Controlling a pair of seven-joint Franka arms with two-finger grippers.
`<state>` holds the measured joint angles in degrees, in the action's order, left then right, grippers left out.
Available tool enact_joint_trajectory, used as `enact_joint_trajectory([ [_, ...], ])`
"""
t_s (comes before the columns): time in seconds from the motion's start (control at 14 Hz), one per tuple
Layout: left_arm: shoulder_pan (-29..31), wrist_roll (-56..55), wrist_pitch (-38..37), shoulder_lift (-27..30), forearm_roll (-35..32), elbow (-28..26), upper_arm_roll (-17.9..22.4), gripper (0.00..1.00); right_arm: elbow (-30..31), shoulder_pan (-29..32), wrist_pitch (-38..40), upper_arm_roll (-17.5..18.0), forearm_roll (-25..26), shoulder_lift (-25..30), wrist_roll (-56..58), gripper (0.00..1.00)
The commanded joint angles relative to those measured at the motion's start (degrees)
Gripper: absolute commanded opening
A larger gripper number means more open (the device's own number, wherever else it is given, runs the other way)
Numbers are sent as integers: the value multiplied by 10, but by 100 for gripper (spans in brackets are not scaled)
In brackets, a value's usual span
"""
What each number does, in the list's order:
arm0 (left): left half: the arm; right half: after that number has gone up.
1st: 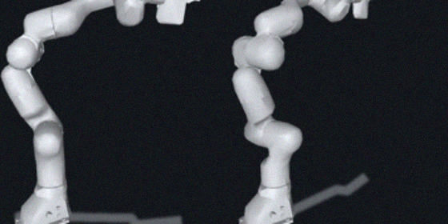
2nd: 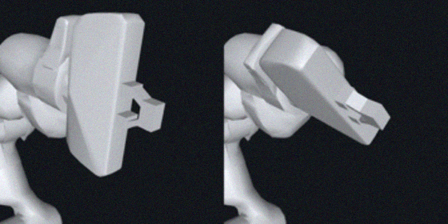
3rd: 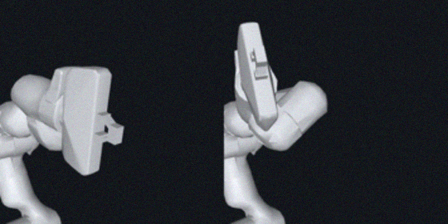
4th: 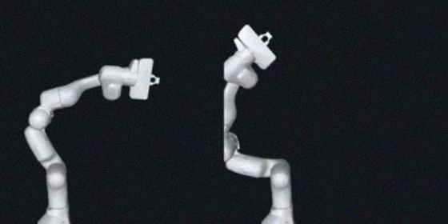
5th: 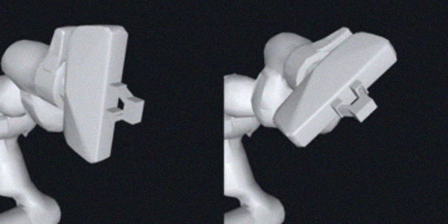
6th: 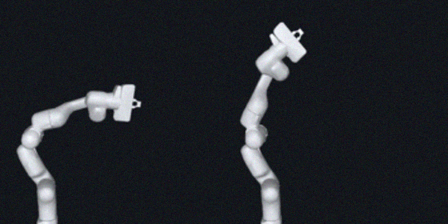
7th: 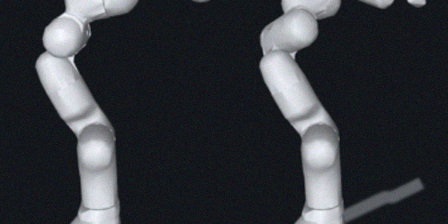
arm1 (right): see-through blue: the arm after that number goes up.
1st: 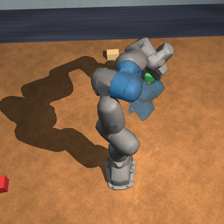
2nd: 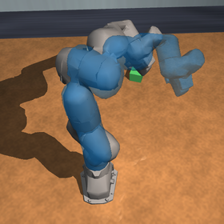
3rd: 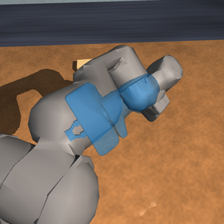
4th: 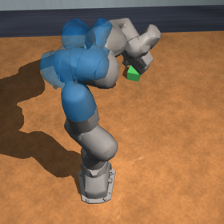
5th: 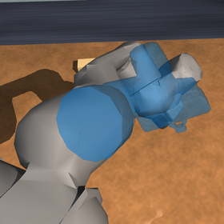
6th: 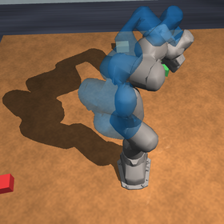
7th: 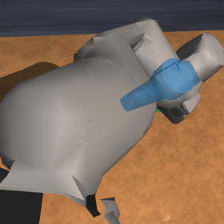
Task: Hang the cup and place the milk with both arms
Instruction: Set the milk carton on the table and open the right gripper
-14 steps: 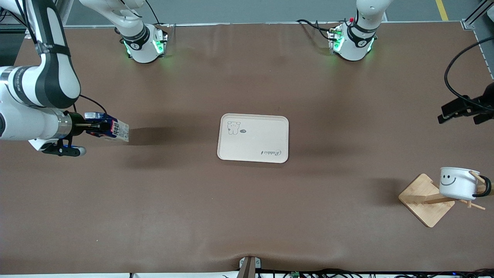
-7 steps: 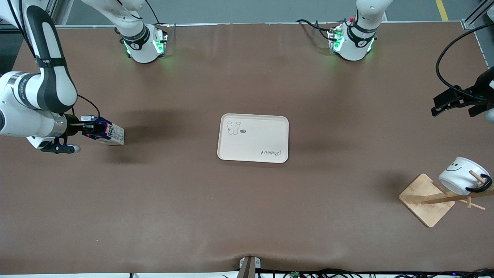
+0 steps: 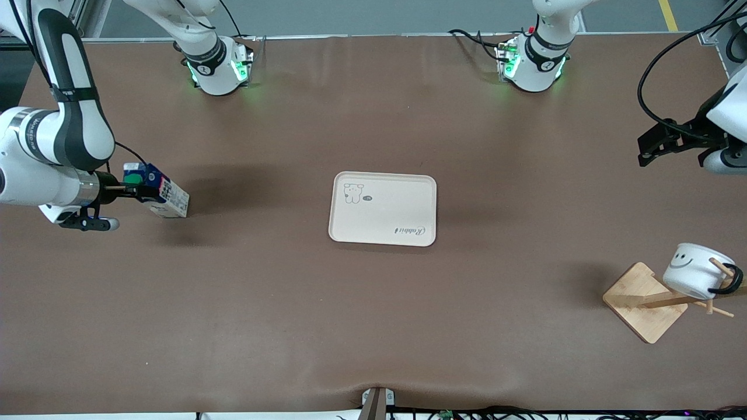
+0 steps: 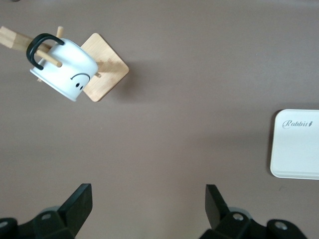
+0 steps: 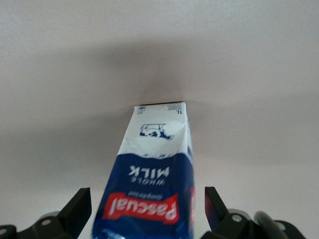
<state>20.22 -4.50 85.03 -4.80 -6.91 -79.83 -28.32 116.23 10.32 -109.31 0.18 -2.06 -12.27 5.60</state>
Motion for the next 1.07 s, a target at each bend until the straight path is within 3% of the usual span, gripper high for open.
enact_joint_trajectory([
  [0.0,-59,9,-17,22,8,-8,70,100,-1,15,8,12,2,9,1,100],
  [0.57,-161,26,-21,72,61,-55,205,100,-158,0,176,13,14,-21,3,100],
  [1.0,-179,27,-22,91,63,-74,210,100,-330,-6,183,13,23,-65,5,100],
])
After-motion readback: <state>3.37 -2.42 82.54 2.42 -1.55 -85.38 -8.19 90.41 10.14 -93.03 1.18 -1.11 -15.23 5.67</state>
